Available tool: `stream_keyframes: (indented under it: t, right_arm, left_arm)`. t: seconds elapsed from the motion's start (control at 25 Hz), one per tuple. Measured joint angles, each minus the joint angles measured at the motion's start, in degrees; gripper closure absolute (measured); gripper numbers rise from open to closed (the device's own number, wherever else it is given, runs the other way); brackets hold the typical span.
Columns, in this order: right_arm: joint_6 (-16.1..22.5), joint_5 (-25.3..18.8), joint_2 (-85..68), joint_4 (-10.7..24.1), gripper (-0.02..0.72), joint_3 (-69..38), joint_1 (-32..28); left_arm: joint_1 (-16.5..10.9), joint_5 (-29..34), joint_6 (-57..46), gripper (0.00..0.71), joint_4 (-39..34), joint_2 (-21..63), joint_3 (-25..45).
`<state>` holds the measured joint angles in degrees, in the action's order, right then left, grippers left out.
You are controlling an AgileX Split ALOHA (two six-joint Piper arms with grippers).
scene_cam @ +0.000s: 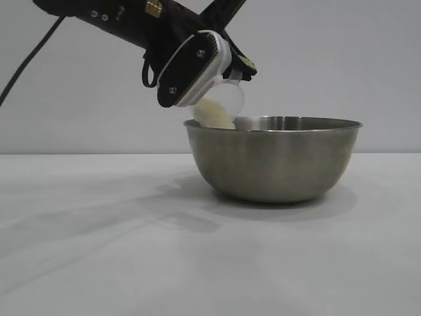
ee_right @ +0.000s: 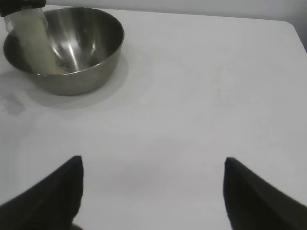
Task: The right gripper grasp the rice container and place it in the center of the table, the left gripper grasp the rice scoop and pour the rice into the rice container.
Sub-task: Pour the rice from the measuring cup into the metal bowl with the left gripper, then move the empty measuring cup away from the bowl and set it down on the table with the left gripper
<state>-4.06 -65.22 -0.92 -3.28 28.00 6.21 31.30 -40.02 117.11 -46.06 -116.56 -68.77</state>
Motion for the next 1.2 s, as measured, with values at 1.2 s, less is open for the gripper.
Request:
stream_keyframes:
  t: [1.2]
  right_arm:
    - [0.0,0.0,0.0,0.0,0.158,0.0,0.0]
  left_arm:
    - [0.3,-15.7,-38.7,0.71,64.7,0.0,-1.1]
